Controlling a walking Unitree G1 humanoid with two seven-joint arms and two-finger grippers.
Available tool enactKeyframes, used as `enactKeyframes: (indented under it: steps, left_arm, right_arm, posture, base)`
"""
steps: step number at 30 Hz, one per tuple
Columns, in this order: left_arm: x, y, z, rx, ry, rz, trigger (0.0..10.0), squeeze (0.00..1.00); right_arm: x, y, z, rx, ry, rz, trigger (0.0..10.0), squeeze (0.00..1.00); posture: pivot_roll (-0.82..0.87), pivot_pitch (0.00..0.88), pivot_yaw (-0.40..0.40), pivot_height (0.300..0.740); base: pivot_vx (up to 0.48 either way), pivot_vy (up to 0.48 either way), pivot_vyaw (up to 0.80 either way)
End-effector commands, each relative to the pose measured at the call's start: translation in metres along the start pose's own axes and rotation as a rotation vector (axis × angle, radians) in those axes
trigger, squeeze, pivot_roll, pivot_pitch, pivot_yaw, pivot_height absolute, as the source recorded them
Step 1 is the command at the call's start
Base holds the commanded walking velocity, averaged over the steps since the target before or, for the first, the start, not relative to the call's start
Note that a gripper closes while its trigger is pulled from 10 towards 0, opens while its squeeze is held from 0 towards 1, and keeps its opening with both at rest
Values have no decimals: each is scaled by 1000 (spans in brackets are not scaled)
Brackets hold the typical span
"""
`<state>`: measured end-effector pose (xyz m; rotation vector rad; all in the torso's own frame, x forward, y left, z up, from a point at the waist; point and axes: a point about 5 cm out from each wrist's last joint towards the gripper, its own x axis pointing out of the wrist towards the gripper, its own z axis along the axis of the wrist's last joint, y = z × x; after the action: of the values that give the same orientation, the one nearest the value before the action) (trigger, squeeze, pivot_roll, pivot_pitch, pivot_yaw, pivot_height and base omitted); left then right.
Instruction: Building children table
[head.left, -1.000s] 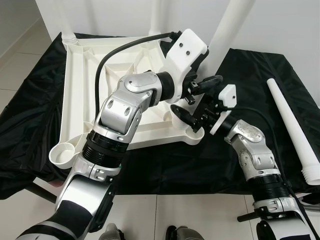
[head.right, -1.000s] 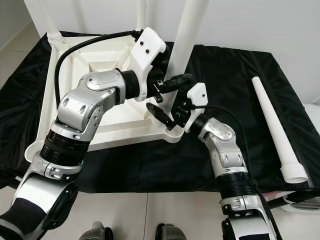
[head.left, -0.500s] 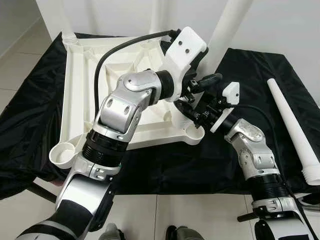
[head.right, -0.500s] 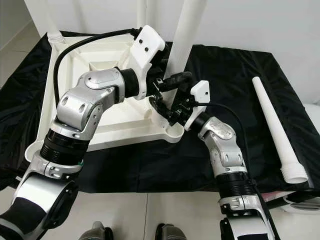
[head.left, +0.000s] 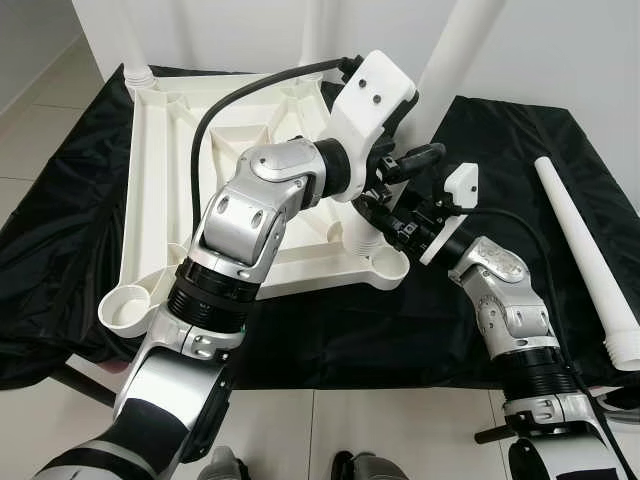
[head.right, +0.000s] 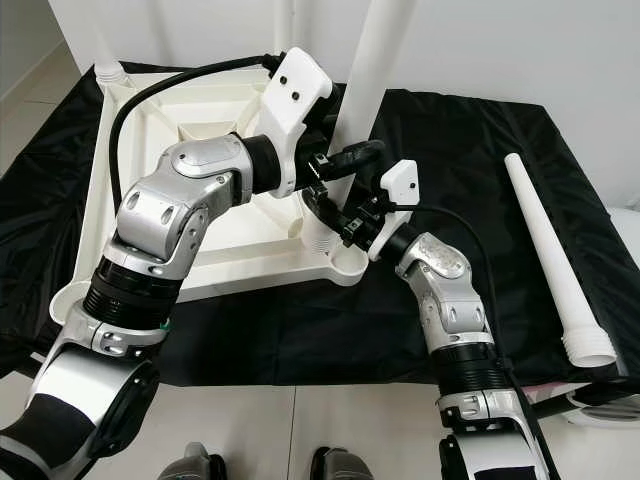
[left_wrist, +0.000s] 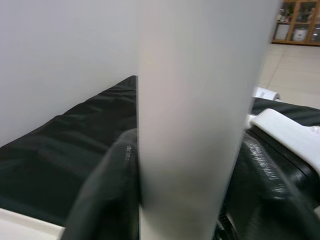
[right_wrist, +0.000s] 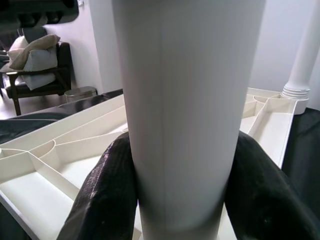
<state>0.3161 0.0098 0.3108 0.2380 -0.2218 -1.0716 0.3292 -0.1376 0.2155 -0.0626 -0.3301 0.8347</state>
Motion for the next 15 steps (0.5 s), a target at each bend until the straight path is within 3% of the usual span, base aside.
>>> enactKeyframes:
  steps: [1, 15]
  left_arm:
    - [0, 4, 5, -5, -12, 76, 10000, 1000]
    - [-4, 7, 6, -22, -16, 83, 10000, 1000]
  right_arm:
    - [1, -3, 5, -3, -17, -11, 10000, 0]
    - [-1, -7, 5, -14, -5, -29, 10000, 0]
  posture:
    - [-24, 94, -52, 740]
    - [-24, 97, -48, 740]
  base:
    - [0, 0, 0]
    - [0, 0, 0]
